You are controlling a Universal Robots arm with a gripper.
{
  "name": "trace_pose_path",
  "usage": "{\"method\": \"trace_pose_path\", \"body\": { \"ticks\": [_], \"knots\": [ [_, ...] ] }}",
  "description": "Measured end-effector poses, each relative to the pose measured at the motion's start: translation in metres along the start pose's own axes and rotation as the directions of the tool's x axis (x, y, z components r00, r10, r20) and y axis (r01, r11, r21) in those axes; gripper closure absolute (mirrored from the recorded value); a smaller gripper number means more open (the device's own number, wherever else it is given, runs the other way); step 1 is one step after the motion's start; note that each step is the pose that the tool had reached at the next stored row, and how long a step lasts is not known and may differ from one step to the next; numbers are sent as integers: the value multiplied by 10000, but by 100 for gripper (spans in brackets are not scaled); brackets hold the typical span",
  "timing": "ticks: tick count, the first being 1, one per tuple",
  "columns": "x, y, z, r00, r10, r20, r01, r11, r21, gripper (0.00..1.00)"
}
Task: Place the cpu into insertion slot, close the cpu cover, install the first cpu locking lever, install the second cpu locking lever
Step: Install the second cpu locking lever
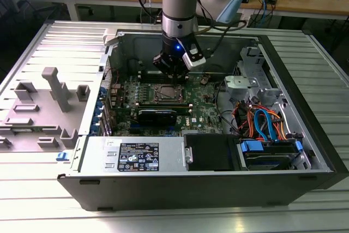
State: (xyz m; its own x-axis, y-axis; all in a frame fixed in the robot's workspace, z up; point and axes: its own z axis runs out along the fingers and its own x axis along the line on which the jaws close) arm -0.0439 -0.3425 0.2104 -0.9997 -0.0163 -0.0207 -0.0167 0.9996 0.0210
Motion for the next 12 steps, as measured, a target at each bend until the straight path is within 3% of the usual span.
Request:
{"method": "trace_pose_path", "body": {
  "ticks": [4,12],
  "knots": [
    [1,-77,-1,10000,0,1,0,10000,-1,89],
    [1,-89,-37,10000,0,0,0,10000,1,89]
  ]
}}
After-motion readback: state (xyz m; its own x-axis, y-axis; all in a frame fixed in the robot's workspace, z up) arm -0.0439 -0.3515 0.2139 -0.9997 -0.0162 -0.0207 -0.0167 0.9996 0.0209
